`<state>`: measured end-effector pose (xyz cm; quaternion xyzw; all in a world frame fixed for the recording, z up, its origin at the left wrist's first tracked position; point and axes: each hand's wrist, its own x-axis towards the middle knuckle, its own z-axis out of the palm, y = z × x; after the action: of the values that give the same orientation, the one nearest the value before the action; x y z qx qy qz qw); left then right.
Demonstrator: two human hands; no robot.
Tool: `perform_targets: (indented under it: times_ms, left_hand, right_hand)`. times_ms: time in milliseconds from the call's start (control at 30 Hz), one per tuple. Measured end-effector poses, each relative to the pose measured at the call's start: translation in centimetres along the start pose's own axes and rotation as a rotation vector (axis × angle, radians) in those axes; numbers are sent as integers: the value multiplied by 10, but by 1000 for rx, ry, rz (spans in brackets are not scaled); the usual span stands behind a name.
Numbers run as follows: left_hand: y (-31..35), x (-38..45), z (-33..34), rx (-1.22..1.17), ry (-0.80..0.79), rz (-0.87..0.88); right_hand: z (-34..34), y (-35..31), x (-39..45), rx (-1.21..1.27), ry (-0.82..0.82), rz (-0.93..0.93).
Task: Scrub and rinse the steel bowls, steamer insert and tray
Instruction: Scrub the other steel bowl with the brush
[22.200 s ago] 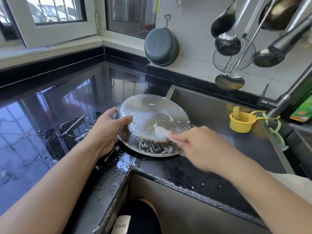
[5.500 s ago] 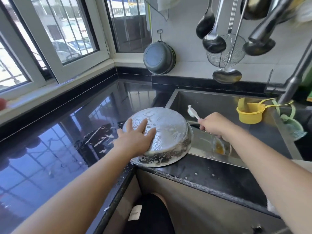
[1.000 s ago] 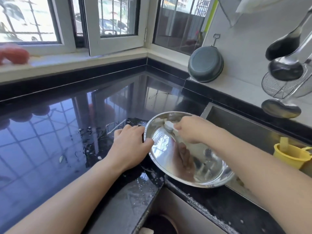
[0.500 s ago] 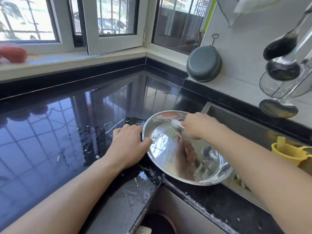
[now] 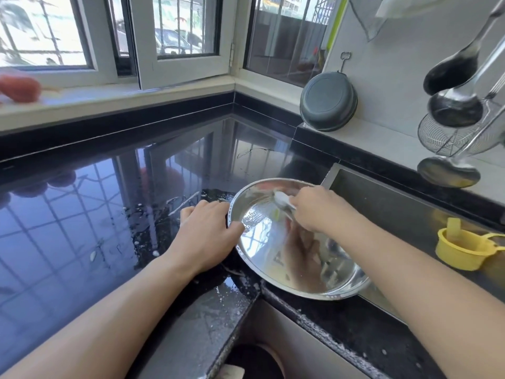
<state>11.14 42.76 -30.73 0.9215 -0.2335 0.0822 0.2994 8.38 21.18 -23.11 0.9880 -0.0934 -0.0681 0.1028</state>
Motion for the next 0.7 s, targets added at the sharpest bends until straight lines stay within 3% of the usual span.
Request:
perform_targets:
  times_ms: [200, 300, 500, 700]
  left_hand:
    - [-3, -2, 1, -29, 27, -15]
    - [-2, -1, 2, 27, 9, -28]
    - [1, -2, -2, -15, 9, -20]
    - [-2, 1, 3, 38, 30, -48]
  right_hand:
    - [4, -40, -32, 138, -106, -305]
    - [-11, -29, -35, 203, -243, -339]
    - [-4, -26, 3, 171, -52, -234]
    - [7, 8, -55, 236, -337, -556]
